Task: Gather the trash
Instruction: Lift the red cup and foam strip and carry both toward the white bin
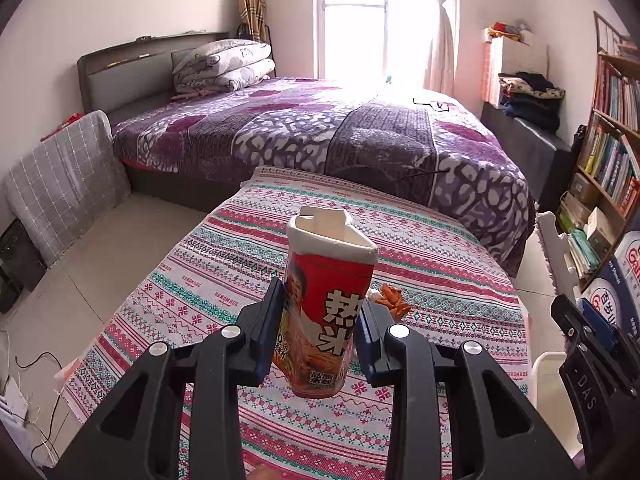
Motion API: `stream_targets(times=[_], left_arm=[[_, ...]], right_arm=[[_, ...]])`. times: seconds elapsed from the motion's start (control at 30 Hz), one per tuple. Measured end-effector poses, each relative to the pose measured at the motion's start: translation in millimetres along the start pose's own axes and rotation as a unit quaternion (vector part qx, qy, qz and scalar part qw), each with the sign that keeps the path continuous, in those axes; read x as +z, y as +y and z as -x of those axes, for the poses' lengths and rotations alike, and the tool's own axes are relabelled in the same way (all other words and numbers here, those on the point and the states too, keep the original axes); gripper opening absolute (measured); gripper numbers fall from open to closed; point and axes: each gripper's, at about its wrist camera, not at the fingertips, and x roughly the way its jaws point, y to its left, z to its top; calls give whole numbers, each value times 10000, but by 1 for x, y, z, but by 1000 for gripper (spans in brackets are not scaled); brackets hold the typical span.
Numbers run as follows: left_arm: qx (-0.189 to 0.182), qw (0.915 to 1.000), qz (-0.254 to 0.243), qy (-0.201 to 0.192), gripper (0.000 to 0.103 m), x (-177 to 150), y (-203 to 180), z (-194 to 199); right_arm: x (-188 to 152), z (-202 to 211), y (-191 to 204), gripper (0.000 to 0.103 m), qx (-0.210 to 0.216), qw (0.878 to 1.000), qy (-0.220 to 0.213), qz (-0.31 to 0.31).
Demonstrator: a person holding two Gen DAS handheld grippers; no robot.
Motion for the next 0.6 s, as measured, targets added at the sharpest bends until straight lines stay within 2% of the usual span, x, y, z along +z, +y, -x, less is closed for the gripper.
stream_targets(times=[0.6], left_arm=[[-347, 9984, -428, -86, 33, -9, -54, 7]], right_arm=[[-3, 8, -51, 30, -520, 9983, 13, -255]])
